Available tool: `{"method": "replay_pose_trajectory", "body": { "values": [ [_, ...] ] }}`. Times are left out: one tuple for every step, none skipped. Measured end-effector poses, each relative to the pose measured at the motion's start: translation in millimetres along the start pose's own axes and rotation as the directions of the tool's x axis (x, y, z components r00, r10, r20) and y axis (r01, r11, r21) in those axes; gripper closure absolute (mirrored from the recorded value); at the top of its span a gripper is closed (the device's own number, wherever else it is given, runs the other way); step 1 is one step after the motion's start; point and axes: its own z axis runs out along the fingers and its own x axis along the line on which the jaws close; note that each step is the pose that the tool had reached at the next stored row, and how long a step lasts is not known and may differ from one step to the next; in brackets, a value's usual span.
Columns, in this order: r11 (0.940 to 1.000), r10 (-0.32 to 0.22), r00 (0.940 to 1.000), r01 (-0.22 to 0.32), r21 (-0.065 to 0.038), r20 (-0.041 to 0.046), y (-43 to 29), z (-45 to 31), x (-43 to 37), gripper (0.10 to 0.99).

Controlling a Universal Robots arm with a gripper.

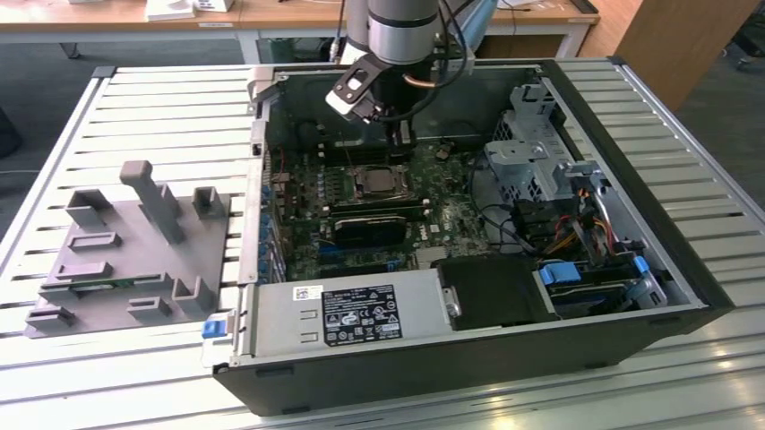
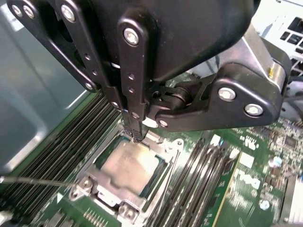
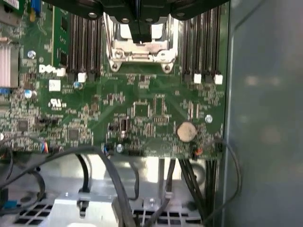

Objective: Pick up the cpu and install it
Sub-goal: 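Close the cpu cover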

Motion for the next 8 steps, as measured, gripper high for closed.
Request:
{"method": "replay_pose_trajectory", "body": {
  "values": [
    [1.0000, 0.000, 1.0000, 0.000, 0.000, 0.0000, -2.0, 0.5, 0.0, 0.980],
    [1.0000, 0.000, 1.0000, 0.000, 0.000, 0.0001, -4.0, 0.8, 0.0, 0.980],
    [1.0000, 0.000, 1.0000, 0.000, 0.000, 0.0001, -5.8, 1.0, 0.1, 0.980],
    [1.0000, 0.000, 1.0000, 0.000, 0.000, 0.0002, -7.6, 1.1, 0.1, 0.980],
    [1.0000, 0.000, 1.0000, 0.000, 0.000, 0.0001, -9.2, 1.3, 0.2, 0.980],
    [1.0000, 0.000, 1.0000, 0.000, 0.000, 0.0000, -10.1, 1.4, 0.2, 0.980],
    [1.0000, 0.000, 1.0000, 0.000, 0.000, 0.0000, -10.7, 1.6, 0.2, 0.980],
    [1.0000, 0.000, 1.0000, 0.000, 0.001, -0.0002, -11.2, 1.9, 0.3, 0.980]
  ]
}}
